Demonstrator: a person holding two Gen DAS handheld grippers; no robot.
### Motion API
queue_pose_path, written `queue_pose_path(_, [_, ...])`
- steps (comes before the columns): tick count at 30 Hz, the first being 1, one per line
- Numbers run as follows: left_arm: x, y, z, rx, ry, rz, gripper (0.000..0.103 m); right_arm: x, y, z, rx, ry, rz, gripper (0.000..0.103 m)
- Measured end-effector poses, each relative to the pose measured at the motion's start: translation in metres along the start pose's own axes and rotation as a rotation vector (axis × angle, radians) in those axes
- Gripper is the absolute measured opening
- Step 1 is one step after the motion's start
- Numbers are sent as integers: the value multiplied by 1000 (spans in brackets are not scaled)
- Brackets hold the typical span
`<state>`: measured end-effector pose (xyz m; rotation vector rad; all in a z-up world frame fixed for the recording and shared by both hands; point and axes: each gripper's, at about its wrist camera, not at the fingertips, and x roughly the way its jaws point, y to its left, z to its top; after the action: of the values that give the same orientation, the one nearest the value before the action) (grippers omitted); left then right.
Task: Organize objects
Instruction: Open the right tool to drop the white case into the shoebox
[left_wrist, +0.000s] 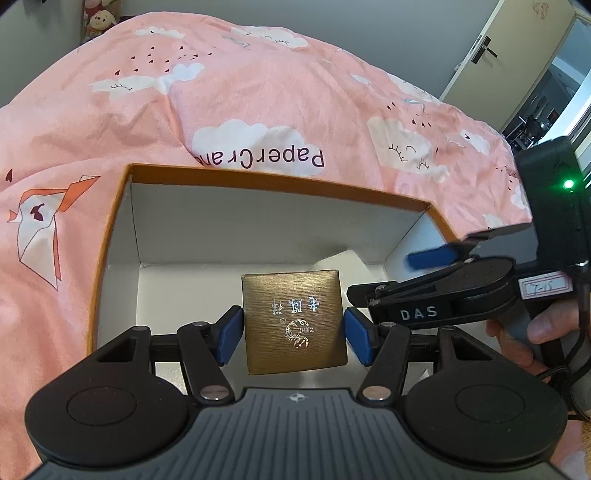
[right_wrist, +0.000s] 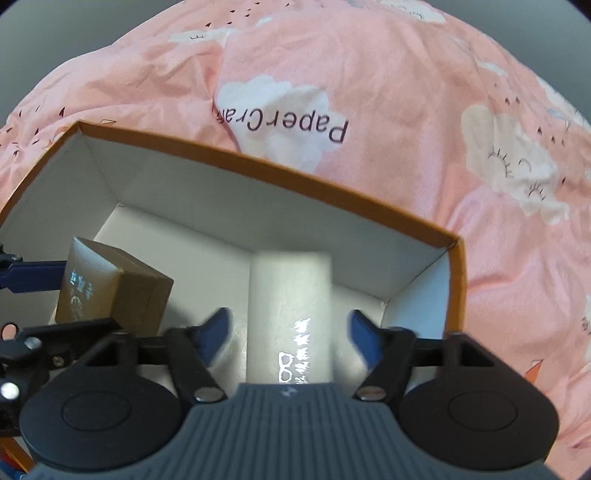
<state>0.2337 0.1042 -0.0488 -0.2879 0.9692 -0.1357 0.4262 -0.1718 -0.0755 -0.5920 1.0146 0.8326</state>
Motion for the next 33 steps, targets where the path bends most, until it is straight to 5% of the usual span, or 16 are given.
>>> queue_pose_path(1, [0, 1, 0, 0, 1, 0, 68, -3, 1, 0, -7, -16, -21, 86])
queue_pose_path(3, [1, 2, 2, -4, 2, 2, 69, -5, 2, 2, -28, -1, 27, 56])
queue_pose_path(5, [1, 4, 2, -12, -1, 12, 68, -3, 2, 3, -17, 31, 126, 41])
queue_pose_path(10, [-1, 6, 3, -2, -10, 40, 68, 18, 18, -5, -48, 130, 248, 20])
queue_pose_path(13, [1, 6, 4, -4, -2, 25, 68, 34, 25, -9, -82, 173, 213, 18])
queue_pose_path(15, [3, 5, 4, -2, 3, 16, 68, 40, 21, -8, -63, 190, 176, 3])
queue_pose_path(23, [10, 3, 3, 0, 58, -17, 69, 47, 0, -5, 45, 177, 156, 0])
queue_pose_path(26, [13, 0, 2, 17, 91, -14, 69, 45, 1, -4, 19, 108, 13, 0])
queue_pose_path(30, [18, 0, 3, 23, 139, -10, 69, 43, -10, -1, 89, 106, 43, 0])
queue_pose_path(33, [22, 1, 5, 24, 198, -18, 69, 25, -4, -4, 48, 68, 31, 10])
